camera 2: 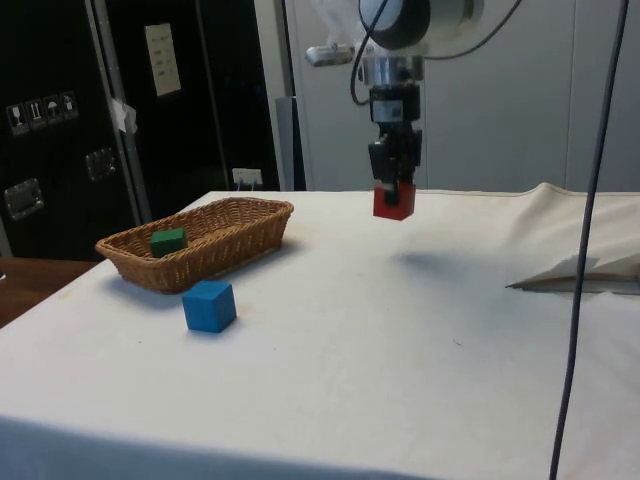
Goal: Pick up exactly two blocks and place them into the basket.
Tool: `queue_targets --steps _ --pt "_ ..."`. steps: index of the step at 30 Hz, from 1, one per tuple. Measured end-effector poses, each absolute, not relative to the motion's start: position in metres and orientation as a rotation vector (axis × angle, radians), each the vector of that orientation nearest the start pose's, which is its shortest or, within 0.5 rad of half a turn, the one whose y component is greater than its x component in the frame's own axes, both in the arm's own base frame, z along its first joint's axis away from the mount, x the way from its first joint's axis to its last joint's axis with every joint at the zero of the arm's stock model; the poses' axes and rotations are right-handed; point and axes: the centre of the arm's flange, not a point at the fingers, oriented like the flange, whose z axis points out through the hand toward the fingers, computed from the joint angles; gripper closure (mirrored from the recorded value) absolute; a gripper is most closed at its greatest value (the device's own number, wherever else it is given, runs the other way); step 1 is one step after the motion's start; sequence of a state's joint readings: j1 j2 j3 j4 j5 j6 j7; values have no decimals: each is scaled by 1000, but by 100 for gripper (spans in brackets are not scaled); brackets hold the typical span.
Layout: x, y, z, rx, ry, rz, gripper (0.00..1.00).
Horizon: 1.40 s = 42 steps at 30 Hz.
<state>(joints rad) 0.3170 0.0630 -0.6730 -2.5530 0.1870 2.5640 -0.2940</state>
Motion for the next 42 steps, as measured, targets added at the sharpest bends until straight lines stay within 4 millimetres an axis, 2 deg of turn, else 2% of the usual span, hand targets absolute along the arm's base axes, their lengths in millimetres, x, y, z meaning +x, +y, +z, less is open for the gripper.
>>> queue_targets --steps 15,26,36,42 --pt "448 -163 287 -3022 259 1 100" --pt "473 -153 311 -3016 211 -49 100" --pt "499 -144 315 -3031 200 -72 100" --pt "525 -138 316 -3043 195 -79 100"
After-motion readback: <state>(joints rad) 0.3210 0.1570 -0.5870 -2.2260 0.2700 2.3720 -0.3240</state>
